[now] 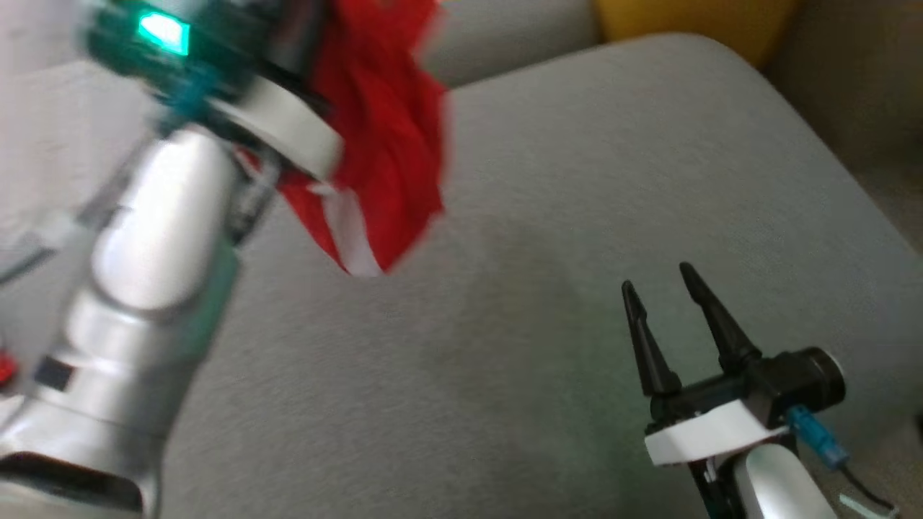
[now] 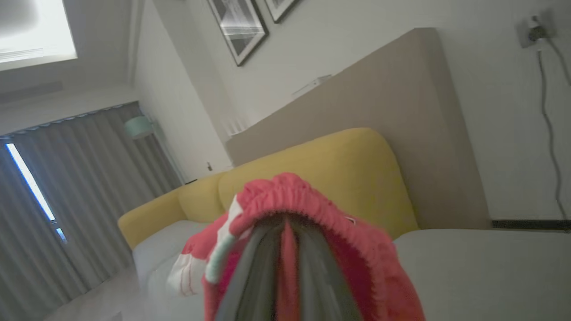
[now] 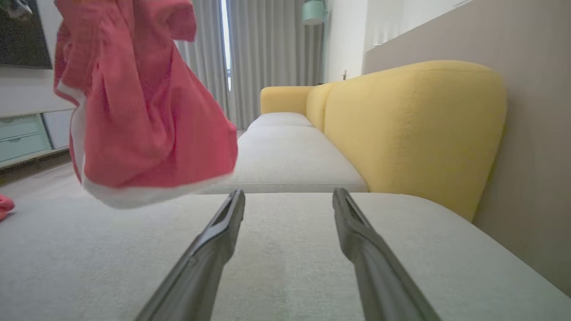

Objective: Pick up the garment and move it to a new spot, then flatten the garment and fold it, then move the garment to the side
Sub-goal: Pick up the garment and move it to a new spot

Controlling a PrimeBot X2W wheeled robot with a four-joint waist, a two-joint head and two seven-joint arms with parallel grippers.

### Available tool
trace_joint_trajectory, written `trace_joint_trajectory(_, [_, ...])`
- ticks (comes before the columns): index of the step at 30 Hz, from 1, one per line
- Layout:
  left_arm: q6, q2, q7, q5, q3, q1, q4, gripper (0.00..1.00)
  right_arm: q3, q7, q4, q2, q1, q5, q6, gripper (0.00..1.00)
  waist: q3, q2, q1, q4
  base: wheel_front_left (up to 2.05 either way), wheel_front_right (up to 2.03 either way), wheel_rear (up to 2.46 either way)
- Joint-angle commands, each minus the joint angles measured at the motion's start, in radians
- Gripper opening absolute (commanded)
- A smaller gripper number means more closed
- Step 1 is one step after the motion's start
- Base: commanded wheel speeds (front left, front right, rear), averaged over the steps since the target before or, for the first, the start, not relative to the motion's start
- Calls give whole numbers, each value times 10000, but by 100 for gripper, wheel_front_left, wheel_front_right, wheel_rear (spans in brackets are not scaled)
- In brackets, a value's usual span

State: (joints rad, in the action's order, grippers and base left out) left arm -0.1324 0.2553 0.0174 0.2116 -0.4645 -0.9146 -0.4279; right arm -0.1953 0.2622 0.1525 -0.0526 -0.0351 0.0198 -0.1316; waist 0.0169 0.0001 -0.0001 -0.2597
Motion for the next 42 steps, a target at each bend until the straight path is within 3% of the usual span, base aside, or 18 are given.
trace_joint_trajectory(1, [20,185,37,57,-212,-257,348,0,-256,-4,-449,23,-607,157,9,100,679,-1,1,-1056,0,0,0])
trace_joint_trajectory(7, [19,-202,861,245,-2860,1142,-585,0,-420,-4,-577,23,-886,657,9,100,1496,-1,1,-1718,0,0,0])
trace_joint_trajectory(12, [19,-1015,1800,447,-3949,2327,-2037,0,-350,-4,-602,23,-1006,852,9,100,1822,-1,1,-1665,0,0,0])
trace_joint_trajectory(15, [37,-1371,2094,517,-4077,2569,-2578,0,-316,-4,-571,23,-1027,851,9,100,1833,-1,1,-1499,0,0,0])
trace_joint_trajectory(16, [72,-1529,2197,569,-4096,2661,-2780,25,-280,-4,-559,23,-1030,826,9,100,1810,-1,1,-1383,0,0,0])
trace_joint_trajectory(17, [152,-1655,2277,598,-4102,2717,-2910,98,-243,-4,-550,23,-1025,803,9,100,1771,-1,1,-1255,0,0,0])
trace_joint_trajectory(21, [551,-1956,2426,777,-4036,2971,-2891,100,0,-4,-476,24,-842,680,9,100,1363,-1,1,-463,0,0,0])
trace_joint_trajectory(28, [1449,-2036,2441,1125,-3154,4467,-912,100,349,-4,-287,24,-253,513,9,100,154,-1,1,1180,0,0,0])
trace_joint_trajectory(37, [2678,-1779,2443,1525,-268,7087,1491,100,1082,-4,-256,24,368,332,9,100,-770,-1,1,2651,0,0,0])
trace_joint_trajectory(42, [2674,-1776,2443,1091,1034,8372,2985,100,1372,-4,-360,24,869,260,9,100,-1032,-1,1,3022,0,0,0])
